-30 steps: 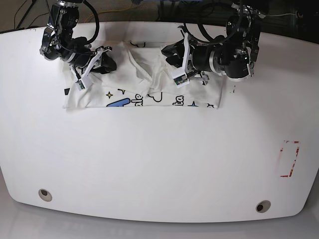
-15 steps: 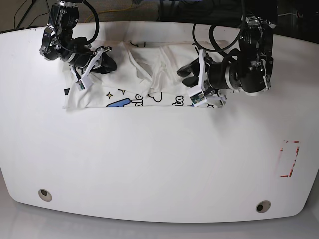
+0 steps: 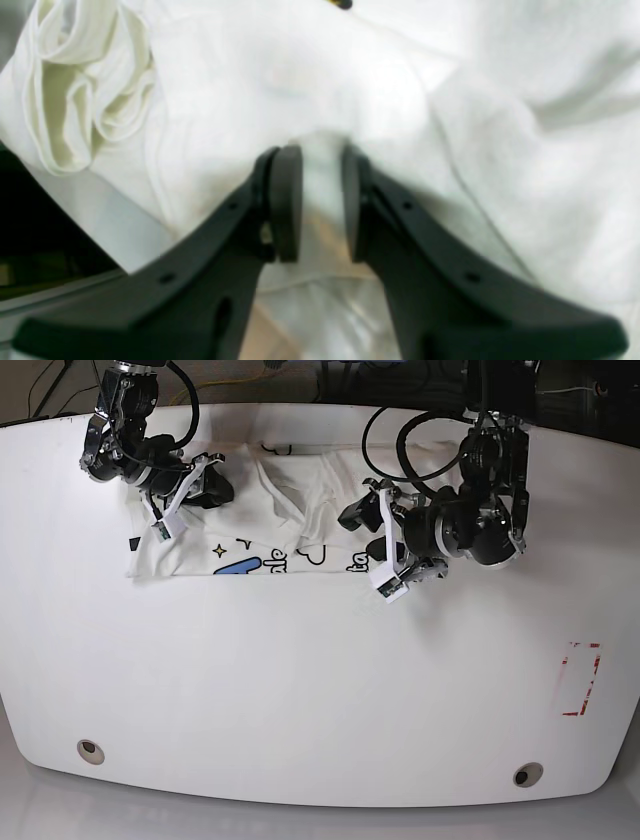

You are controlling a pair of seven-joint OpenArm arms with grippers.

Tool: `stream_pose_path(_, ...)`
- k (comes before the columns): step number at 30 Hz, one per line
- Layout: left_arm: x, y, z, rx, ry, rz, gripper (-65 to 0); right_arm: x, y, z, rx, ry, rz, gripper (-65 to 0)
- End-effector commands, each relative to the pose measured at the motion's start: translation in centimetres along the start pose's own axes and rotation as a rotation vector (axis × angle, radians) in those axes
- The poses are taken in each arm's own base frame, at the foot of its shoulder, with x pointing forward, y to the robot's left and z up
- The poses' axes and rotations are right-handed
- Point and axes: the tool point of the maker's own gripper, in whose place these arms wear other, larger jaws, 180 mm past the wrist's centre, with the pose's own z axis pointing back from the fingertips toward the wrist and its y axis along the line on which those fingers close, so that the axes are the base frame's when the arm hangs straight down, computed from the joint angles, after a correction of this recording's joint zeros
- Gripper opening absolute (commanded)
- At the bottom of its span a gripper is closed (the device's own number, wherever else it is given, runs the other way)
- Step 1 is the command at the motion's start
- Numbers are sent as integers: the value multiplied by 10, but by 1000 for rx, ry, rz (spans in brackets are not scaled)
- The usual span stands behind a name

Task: Layout the t-shirt on the table in an organized manner, then fold the t-shirt properly
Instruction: 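Lower the held fabric onto the shirt middle with the left gripper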

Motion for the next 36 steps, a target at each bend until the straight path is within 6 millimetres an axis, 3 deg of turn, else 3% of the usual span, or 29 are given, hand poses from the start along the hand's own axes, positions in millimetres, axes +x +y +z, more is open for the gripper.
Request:
stream_pose_path(1, 26, 0, -1, -4, -66, -13, -274, -16, -8, 1, -42, 85, 11, -506)
stream_pose_path(13, 53, -10, -53, 39, 46, -155, -274, -15, -8, 1, -42, 84, 12, -506)
stream_pose_path(19, 49, -22, -75, 37, 122, -223, -274, -15, -8, 1, -40, 82, 11, -506)
stream_pose_path(36, 41, -19, -80, 40, 159, -221, -278, -14, -9, 2, -42, 77, 6, -506)
